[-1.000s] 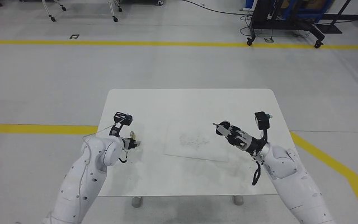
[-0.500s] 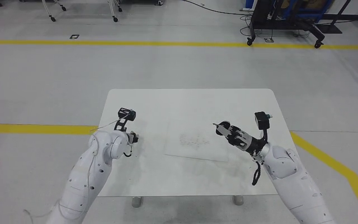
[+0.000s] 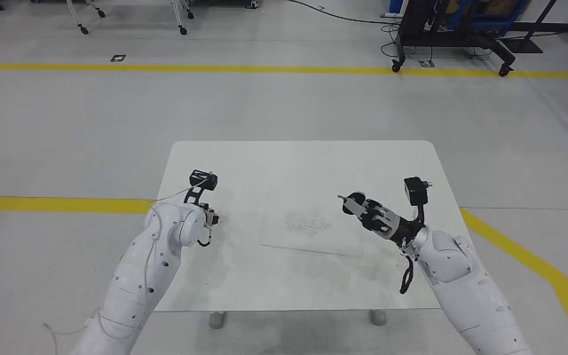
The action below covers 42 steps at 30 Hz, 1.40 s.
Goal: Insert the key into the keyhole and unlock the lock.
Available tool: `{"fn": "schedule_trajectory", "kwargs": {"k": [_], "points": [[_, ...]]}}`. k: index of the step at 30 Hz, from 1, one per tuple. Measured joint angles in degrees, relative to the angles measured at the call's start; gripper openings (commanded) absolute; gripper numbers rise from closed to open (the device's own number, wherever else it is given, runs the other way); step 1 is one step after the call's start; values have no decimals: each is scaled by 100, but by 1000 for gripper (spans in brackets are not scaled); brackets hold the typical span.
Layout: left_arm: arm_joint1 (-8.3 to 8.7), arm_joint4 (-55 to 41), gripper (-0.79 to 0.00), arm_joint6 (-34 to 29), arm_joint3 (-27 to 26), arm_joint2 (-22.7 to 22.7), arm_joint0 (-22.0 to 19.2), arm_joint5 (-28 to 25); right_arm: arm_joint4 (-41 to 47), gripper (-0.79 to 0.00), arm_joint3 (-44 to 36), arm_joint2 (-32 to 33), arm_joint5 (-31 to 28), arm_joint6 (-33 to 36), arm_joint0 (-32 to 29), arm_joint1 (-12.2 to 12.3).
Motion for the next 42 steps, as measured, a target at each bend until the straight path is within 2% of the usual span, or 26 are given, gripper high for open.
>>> {"fn": "schedule_trajectory", "kwargs": {"k": [10, 13, 16, 18, 20, 22, 25, 27, 31, 34, 37, 38, 42], "points": [[-13, 44, -785, -42, -99, -7, 43, -95, 0, -785, 0, 0, 0, 0, 0, 0], [-2, -102, -785, 247, -252, -128, 138, -214, 0, -785, 0, 0, 0, 0, 0, 0], [15, -772, -785, 836, -548, -463, 394, -470, 0, -785, 0, 0, 0, 0, 0, 0], [43, -1468, -785, 1255, -675, -848, 634, -710, 0, -785, 0, 0, 0, 0, 0, 0], [78, -2139, -785, 1632, -820, -1234, 886, -1104, 0, -785, 0, 0, 0, 0, 0, 0], [138, -2382, -785, 1796, -1043, -1503, 1099, -1494, 0, -785, 0, 0, 0, 0, 0, 0], [224, -1858, -785, 1764, -1624, -1693, 1325, -1914, 0, -785, 0, 0, 0, 0, 0, 0], [225, -1469, -785, 1758, -1572, -1687, 1320, -1894, 0, -785, 0, 0, 0, 0, 0, 0], [209, -1503, -785, 1807, -1481, -1673, 1345, -1907, 0, -785, 0, 0, 0, 0, 0, 0], [151, -2330, -785, 2170, -1125, -1779, 1457, -1897, 95, -785, 35, -140, 119, -114, 30, -35], [75, -4133, -785, 2312, -630, -1750, 1371, -1927, 297, -785, 376, -541, 170, -379, 324, -143], [37, -4863, -785, 2308, -404, -1690, 1282, -1958, 358, -785, 563, -729, 148, -487, 494, -198], [-80, -6709, -785, 2010, 327, -1328, 771, -2220, 431, -785, 1118, -1267, 59, -756, 1067, -375]]}}
